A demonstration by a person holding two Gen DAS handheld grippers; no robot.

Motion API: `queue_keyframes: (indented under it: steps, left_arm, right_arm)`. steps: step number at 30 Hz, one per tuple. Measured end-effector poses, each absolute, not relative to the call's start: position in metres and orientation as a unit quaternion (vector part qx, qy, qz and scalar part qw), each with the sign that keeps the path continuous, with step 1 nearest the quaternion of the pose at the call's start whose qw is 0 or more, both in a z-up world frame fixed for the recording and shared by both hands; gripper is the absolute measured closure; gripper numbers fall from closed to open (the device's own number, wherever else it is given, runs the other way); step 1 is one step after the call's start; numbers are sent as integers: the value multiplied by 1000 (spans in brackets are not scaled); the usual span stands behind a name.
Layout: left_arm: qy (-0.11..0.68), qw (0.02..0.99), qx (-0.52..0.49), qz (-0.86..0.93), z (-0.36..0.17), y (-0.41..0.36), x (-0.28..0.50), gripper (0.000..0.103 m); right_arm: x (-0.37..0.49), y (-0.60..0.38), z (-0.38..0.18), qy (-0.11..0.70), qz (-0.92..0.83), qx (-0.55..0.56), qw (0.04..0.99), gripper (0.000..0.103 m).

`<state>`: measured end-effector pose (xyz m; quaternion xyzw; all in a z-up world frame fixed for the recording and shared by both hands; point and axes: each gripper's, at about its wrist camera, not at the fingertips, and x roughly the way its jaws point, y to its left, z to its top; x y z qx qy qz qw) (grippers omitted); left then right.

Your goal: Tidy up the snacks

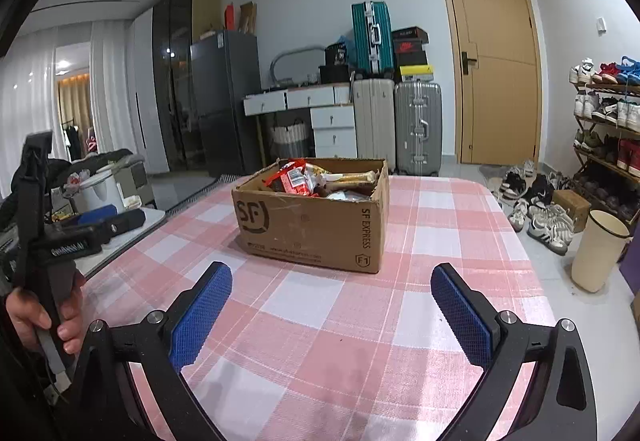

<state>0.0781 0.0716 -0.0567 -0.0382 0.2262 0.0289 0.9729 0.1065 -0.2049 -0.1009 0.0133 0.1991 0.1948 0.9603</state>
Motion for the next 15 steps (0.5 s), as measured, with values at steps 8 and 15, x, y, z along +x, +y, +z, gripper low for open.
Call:
queue_keyframes:
  steps: [8,15]
  left_arm:
    - [207,977,-26,50,-86,72,87,1]
    - [192,980,-30,50,-95,71,86,1]
  right_arm:
    - [115,-211,-123,184,178,3,967,2]
    - [112,-211,-125,157,170,-1,973,2]
